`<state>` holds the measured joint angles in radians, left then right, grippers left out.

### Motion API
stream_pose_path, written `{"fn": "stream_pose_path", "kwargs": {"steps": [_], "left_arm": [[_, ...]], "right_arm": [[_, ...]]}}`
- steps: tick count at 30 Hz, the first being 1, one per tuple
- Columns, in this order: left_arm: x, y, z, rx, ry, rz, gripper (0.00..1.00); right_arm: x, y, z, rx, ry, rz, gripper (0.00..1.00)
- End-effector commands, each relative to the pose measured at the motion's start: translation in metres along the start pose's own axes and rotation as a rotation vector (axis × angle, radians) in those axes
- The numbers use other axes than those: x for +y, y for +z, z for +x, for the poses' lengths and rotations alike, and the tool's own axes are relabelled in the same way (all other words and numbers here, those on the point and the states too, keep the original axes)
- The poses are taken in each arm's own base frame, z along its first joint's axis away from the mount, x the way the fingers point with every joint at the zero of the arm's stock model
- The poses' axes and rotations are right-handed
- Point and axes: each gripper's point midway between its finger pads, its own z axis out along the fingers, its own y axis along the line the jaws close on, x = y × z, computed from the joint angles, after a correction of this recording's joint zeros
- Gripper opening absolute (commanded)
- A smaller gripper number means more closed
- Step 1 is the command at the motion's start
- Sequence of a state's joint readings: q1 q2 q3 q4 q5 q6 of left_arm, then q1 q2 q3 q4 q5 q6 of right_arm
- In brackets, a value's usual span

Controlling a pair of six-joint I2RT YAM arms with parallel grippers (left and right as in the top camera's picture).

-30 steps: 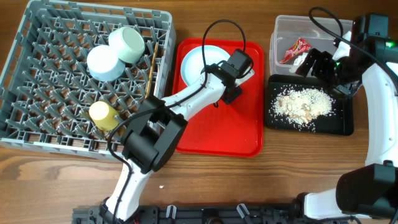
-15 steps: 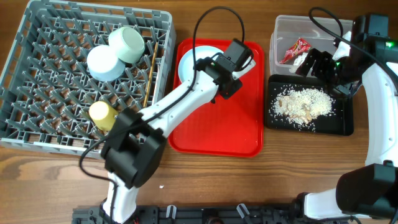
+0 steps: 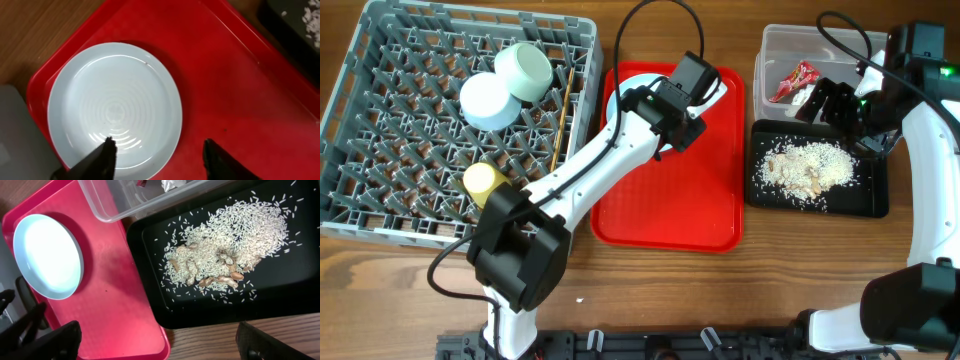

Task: Sort waste into correct bins and load items into the dishwasher rack
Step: 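Grasp the light-blue plate's rim with the left gripper, then tilt the plate up on edge and lift it off the tray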

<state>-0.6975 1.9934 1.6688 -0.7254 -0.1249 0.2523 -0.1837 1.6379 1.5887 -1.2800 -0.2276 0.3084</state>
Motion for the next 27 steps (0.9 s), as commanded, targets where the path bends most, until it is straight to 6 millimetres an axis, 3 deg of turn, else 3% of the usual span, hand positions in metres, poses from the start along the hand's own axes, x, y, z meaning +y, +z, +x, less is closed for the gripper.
{"fn": "stream_pose_path", "kwargs": {"steps": [1, 4, 9, 17, 22, 27], "left_arm": [[-0.020, 0.007, 0.010, 0.017, -0.005, 0.109, 0.60], [-0.028, 0.012, 0.016, 0.027, -0.007, 0.150, 0.61], [-0.024, 0.022, 0.016, 0.017, -0.102, 0.131, 0.59], [-0.026, 0.063, 0.017, 0.010, -0.137, 0.125, 0.60], [-0.006, 0.095, 0.031, 0.049, -0.133, -0.022, 0.59], [-0.008, 0.109, 0.046, 0.095, -0.126, -0.031, 0.59]], "right_arm": [[0.002, -0.005, 0.000, -0.012, -0.023, -0.008, 1.00], [0.002, -0.005, 0.000, -0.011, -0.023, -0.008, 1.00], [0.002, -0.005, 0.000, -0.012, -0.023, -0.008, 1.00], [0.002, -0.005, 0.000, -0.011, -0.022, -0.008, 1.00], [0.002, -0.005, 0.000, -0.011, -0.023, -0.008, 1.00], [0.002, -0.005, 0.000, -0.011, -0.023, -0.008, 1.00]]}}
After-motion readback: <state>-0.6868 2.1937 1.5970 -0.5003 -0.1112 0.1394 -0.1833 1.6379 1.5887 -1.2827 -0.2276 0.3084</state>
